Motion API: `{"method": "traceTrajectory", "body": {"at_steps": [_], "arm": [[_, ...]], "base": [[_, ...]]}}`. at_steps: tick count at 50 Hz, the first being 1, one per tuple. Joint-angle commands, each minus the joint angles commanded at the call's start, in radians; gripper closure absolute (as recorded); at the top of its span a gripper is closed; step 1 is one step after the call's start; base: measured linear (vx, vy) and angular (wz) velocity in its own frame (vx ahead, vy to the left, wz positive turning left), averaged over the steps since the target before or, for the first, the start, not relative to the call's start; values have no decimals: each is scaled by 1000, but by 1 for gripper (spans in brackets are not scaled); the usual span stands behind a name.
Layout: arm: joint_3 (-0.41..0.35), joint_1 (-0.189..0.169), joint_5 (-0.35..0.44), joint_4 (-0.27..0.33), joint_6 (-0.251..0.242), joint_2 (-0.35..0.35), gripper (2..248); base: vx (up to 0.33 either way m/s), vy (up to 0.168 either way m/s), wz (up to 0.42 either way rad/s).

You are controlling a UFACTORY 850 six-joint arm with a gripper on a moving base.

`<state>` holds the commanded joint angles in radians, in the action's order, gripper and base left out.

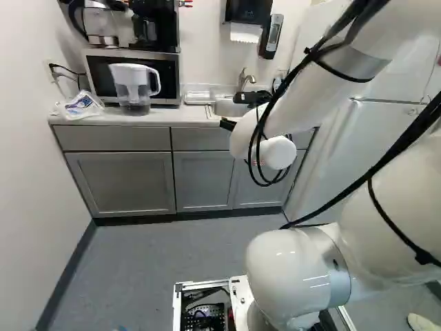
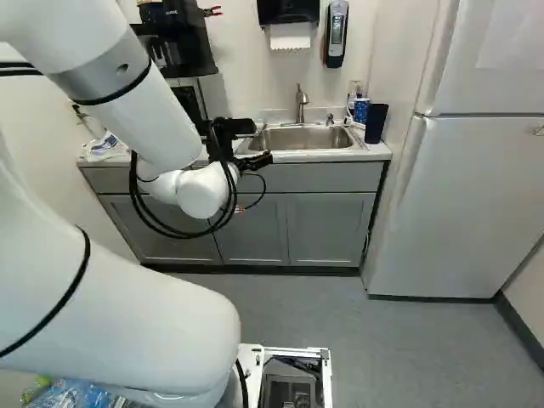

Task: Rinse the cup and place it in the tray

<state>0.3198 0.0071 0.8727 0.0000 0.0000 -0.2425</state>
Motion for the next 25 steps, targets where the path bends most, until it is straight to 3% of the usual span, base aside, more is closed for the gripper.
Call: {"method": "traceTrajectory", "body": {"at_steps": [25], "arm": [[75, 11, -28, 0, 0, 19, 3]], "base": [[0, 0, 0]]}}
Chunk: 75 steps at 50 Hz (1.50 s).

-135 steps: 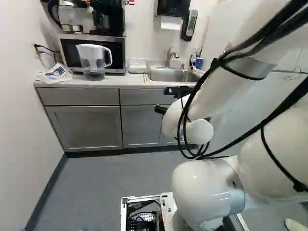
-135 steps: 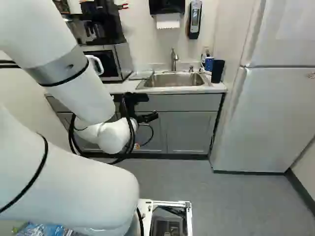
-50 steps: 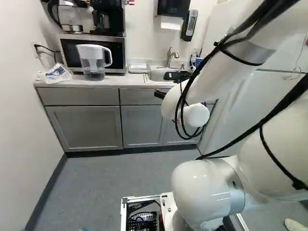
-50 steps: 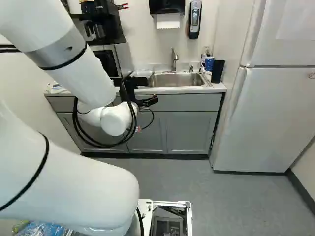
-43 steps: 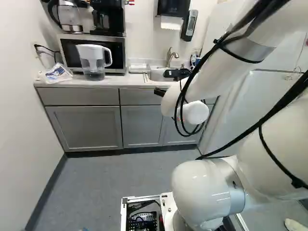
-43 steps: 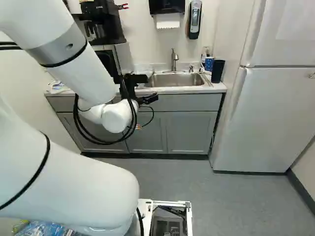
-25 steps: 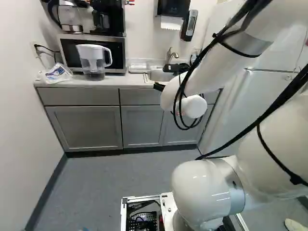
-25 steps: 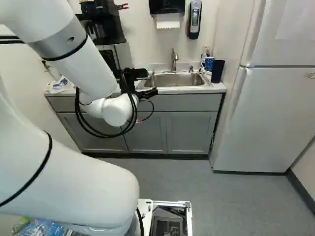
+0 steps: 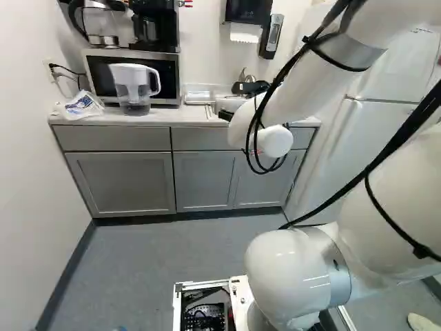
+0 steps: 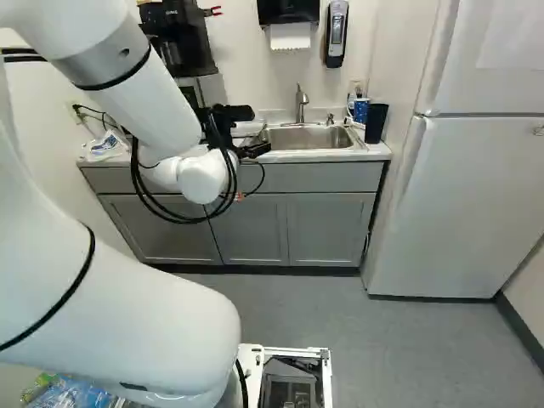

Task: Rinse the cup and place it in the tray

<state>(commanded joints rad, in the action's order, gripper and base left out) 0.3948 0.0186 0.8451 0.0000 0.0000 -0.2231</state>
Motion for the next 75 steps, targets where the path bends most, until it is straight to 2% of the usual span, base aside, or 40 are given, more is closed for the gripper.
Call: {"method": "traceTrajectory", "body": {"at_steps": [75], "arm": [[197, 23, -160, 0, 0, 33, 3]], "base": [[0, 0, 0]]}}
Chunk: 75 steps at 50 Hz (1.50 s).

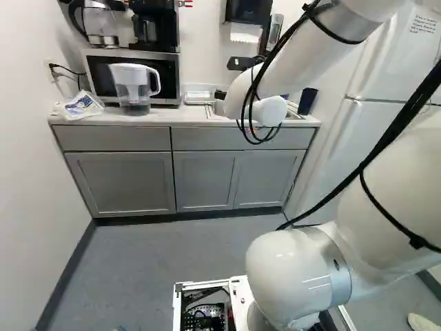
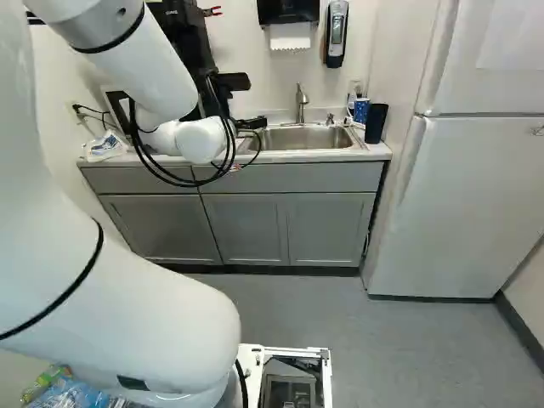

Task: Rinse the cup and place it in the tray

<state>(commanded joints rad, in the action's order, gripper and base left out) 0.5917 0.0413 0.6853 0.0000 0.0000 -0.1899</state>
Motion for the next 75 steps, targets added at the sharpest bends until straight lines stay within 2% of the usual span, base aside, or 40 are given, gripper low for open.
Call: {"method": "traceTrajectory", "body": {"at_steps": [75], "arm": [[194, 11, -140, 0, 0, 37, 3]], "base": [[0, 0, 0]]}}
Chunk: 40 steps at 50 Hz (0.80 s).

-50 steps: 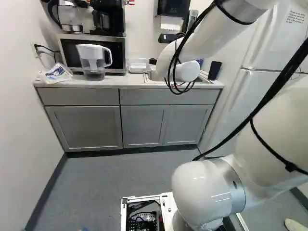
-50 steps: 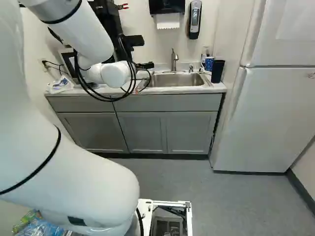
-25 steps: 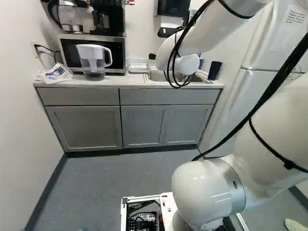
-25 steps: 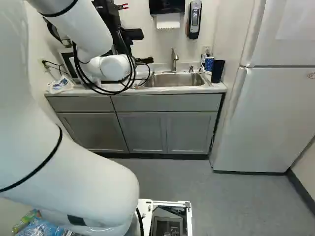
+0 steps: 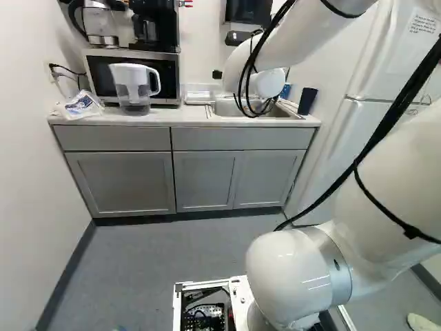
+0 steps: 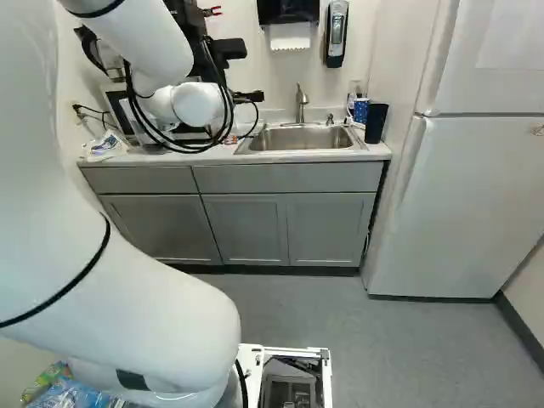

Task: Rinse the cup and place it in the tray

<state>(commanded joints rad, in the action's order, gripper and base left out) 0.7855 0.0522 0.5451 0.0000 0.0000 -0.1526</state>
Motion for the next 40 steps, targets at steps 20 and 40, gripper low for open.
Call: {"method": "traceTrajectory", "body": {"at_steps": [20, 40], "arm": [[48, -1, -44, 0, 0, 7, 3], [65, -1, -57, 0, 0, 5, 3]], "base": [[0, 0, 0], [0, 0, 0]]}}
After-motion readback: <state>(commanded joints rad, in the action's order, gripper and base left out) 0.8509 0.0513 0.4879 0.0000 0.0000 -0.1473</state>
